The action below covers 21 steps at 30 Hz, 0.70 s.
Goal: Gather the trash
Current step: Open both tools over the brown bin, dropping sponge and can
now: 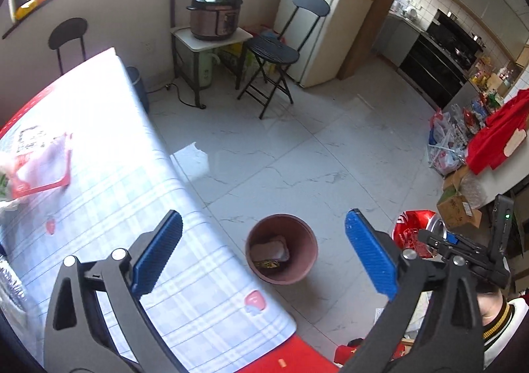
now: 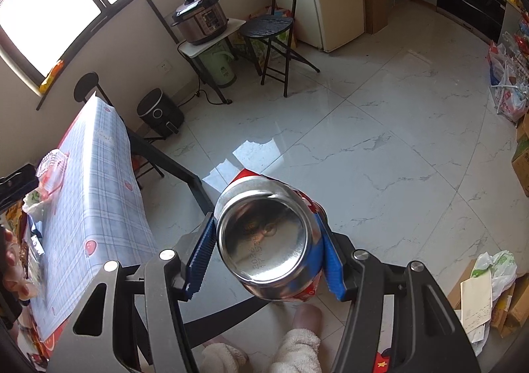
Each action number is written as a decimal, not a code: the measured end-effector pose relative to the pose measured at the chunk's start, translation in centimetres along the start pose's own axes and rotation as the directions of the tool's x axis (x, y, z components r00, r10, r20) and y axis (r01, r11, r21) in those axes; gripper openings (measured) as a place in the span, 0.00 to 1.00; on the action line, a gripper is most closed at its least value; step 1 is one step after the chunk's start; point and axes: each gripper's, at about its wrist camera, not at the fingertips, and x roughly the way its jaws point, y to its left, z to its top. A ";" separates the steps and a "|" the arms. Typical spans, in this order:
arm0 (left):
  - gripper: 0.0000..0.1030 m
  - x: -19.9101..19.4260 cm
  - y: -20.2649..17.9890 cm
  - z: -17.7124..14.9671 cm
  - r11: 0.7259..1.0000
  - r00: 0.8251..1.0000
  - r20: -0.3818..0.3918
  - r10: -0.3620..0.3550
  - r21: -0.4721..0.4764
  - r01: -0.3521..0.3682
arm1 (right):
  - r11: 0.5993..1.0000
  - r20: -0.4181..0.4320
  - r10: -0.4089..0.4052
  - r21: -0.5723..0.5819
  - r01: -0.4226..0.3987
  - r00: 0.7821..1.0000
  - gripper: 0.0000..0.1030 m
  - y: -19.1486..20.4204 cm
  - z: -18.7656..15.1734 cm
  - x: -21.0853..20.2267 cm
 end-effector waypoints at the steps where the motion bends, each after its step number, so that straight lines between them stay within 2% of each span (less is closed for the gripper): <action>1: 0.95 -0.8 1.1 -0.3 1.000 1.000 0.013 0.022 -0.021 -0.021 | 1.000 -0.014 0.000 -0.011 0.000 1.000 0.56 0.4 0.1 0.7; 4: 0.95 -3.2 4.5 -1.6 0.993 0.996 0.043 0.076 -0.089 -0.072 | 0.999 -0.060 0.000 -0.038 -0.003 0.998 0.56 1.4 0.0 2.9; 8: 0.95 -5.5 8.7 -3.7 0.977 0.988 0.034 0.152 -0.159 -0.145 | 0.998 -0.128 -0.005 -0.058 -0.003 0.992 0.56 2.4 0.1 6.0; 15: 0.94 -9.1 14.1 -6.5 0.938 0.987 0.038 0.155 -0.320 -0.135 | 0.994 -0.149 -0.042 -0.105 0.027 0.988 0.56 4.5 1.6 8.2; 18: 0.94 -10.2 14.9 -7.1 0.929 0.984 0.049 0.171 -0.340 -0.144 | 0.994 -0.142 -0.043 -0.105 0.028 0.989 0.57 5.1 2.1 8.5; 21: 0.94 -10.9 14.9 -7.3 0.933 0.983 0.062 0.172 -0.331 -0.142 | 0.994 -0.134 -0.048 -0.102 0.034 0.990 0.62 5.3 2.7 8.6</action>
